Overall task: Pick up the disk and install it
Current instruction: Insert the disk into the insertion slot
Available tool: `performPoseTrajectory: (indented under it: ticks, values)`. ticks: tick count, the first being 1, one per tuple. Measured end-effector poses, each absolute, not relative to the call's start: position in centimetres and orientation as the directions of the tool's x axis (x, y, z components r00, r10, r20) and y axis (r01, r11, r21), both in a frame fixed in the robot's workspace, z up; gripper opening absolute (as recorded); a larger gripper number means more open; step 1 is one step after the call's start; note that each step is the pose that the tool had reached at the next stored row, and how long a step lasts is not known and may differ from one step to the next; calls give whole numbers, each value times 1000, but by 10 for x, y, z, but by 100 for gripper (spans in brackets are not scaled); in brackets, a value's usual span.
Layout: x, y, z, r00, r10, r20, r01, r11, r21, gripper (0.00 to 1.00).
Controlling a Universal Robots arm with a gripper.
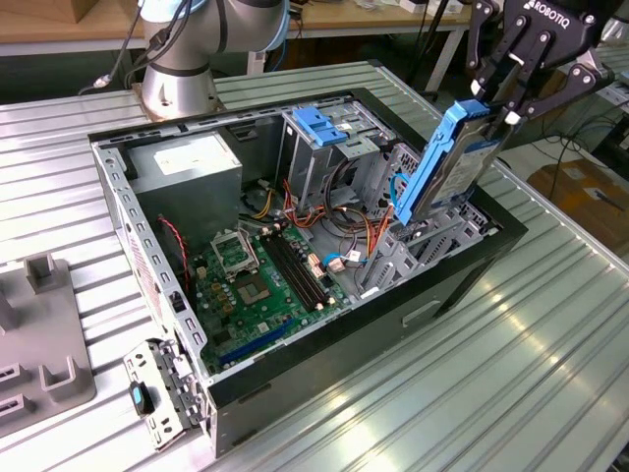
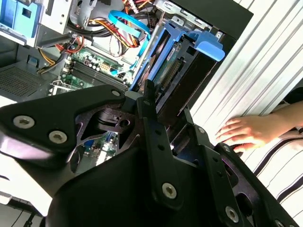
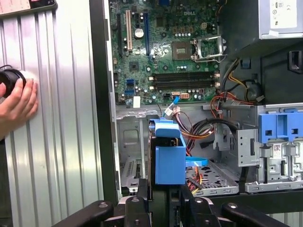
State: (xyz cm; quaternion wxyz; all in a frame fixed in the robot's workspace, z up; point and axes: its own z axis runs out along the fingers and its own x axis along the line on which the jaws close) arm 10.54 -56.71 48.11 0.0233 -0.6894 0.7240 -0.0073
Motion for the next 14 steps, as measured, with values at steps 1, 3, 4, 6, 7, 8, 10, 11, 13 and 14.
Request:
performPoseTrajectory:
  ticks: [1, 3, 4, 6, 7, 8, 10, 11, 13, 14]
  values:
    - [105, -567, 481, -49, -999, -24, -998, 50, -42, 35]
    - [105, -567, 481, -48, -999, -24, -998, 49, -41, 35]
    - [105, -567, 481, -48, -999, -24, -998, 49, -41, 35]
    - [106, -567, 479, -48, -999, -22, -998, 49, -41, 35]
    - [107, -567, 478, -48, -999, -19, -998, 49, -41, 35]
    - [109, -567, 476, -45, -999, -14, -998, 46, -41, 35]
    - [109, -567, 474, -39, -999, -10, -998, 39, -41, 35]
    - [109, -567, 473, -37, -999, -9, -998, 37, -41, 35]
    - [109, -566, 470, -30, -1000, -3, -999, 30, -42, 35]
    - [109, -566, 469, -26, -1000, -2, -999, 26, -42, 35]
